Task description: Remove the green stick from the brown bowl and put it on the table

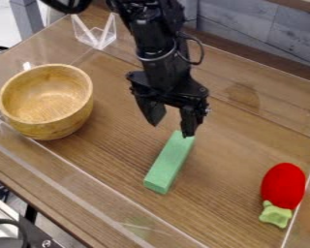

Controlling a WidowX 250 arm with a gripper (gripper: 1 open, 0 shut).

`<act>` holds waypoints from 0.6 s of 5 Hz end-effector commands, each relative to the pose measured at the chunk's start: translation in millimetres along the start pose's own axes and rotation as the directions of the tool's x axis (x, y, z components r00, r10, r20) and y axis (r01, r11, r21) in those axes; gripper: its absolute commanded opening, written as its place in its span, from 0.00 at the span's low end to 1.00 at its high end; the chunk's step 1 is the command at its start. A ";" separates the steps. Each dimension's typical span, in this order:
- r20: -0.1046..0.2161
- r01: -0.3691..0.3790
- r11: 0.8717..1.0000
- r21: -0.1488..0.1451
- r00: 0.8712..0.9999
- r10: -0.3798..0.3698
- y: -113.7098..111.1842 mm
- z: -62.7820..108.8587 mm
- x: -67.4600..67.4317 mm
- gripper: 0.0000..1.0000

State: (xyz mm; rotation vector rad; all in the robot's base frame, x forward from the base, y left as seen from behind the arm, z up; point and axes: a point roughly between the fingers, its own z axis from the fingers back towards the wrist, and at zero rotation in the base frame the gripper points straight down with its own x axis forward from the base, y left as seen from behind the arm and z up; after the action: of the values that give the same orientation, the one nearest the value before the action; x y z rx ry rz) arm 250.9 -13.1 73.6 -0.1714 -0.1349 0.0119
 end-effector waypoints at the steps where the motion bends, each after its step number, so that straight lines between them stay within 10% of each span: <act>1: 0.029 0.016 1.000 0.000 0.999 -0.016 2.0 4.3 8.7 1.00; 3: 0.015 0.008 1.000 0.002 1.000 -0.008 6.9 -0.5 8.8 1.00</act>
State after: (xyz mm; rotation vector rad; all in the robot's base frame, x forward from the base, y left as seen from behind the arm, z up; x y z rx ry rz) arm 251.7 -9.1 64.6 -0.1726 -0.1128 0.0114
